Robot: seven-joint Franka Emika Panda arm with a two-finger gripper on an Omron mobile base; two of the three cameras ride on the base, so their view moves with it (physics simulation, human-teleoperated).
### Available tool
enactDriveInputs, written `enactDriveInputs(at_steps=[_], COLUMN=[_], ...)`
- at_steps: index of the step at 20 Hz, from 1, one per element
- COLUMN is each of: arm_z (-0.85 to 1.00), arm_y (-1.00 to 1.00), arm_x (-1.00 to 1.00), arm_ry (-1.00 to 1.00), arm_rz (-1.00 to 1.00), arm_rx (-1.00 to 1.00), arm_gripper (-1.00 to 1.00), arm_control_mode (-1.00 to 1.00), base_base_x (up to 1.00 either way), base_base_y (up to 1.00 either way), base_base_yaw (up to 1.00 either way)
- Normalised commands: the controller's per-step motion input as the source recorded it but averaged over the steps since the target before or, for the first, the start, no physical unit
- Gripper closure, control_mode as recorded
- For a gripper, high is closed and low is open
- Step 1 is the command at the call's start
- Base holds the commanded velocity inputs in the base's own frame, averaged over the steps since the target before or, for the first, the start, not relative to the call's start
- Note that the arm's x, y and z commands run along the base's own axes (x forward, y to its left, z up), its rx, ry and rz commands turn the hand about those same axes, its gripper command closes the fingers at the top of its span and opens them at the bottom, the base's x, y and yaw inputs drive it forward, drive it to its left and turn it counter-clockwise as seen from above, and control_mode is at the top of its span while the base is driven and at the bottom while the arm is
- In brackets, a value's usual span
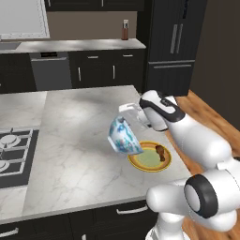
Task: Place the chicken drumstick on the plate and place the bell pepper on the same plate.
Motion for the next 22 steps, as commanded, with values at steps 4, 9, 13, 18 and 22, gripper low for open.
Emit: enactDriveInputs(at_steps=[4,9,13,18,22], arm_z=[-0.01,-0.03,0.0,0.0,0.0], arm_y=[-0.17,-0.06,0.0,-0.1,-0.22], arm_x=[0.18,0.04,0.0,0.0,0.0], arm_ry=[0.0,0.0,0.0,-0.01,0.0], arm_rz=[0.0,0.0,0.0,0.0,0.0], arm_rx=[0.15,0.16,0.15,0.11,0.08], arm_gripper=[1.0,1.0,1.0,1.0,1.0], arm_control_mode=[-1.0,-1.0,-1.0,-1.0,-1.0], base_base_x=[0.0,0.0,0.0,0.0,0.0], base_base_y=[0.0,0.0,0.0,0.0,0.0], base_base_yaw=[0.0,0.0,0.0,0.0,0.0])
